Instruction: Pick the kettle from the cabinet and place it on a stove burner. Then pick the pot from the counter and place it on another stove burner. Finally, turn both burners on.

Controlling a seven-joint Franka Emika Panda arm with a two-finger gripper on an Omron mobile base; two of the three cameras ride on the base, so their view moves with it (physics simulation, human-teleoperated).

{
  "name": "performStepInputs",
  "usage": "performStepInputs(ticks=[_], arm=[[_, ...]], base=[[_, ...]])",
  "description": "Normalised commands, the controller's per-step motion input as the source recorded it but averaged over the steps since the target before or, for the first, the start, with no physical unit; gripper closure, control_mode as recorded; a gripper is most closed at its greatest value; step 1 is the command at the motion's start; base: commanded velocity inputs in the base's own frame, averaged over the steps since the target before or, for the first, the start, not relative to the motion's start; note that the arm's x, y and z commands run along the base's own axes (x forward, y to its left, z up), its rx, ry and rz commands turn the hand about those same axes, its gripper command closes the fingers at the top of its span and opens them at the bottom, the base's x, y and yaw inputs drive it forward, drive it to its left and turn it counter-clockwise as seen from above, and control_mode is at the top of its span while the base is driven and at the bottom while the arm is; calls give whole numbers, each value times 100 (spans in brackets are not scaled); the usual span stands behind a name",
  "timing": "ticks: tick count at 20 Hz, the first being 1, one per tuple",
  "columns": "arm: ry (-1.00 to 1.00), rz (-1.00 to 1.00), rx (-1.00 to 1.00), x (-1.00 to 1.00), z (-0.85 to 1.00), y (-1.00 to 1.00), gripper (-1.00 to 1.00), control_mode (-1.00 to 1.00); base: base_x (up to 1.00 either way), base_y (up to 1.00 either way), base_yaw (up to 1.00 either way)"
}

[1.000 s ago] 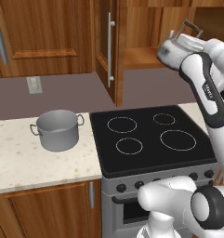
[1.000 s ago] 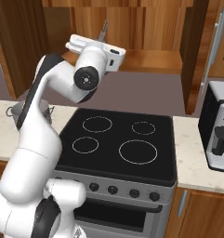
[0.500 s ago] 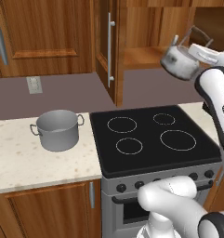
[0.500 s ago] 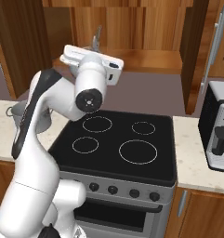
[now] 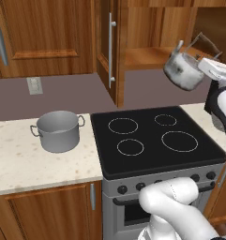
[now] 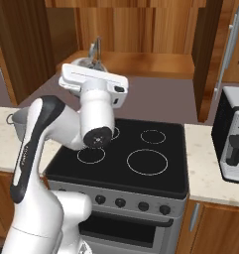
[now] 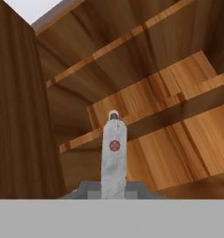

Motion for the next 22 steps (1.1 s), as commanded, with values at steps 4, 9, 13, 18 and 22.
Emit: performStepInputs(ticks=[4,9,13,18,22], arm=[[-17,10,2,-56,-6,6,100,-100],[-11,11,1,-45,-12,5,100,-100],[-1,9,0,-10,-20,4,100,-100],[0,5,-2,0,-16,5,100,-100],[0,3,-2,3,-10,3,100,-100]], base=[[0,0,0],[0,0,0],[0,0,0],[0,0,0],[0,0,0]])
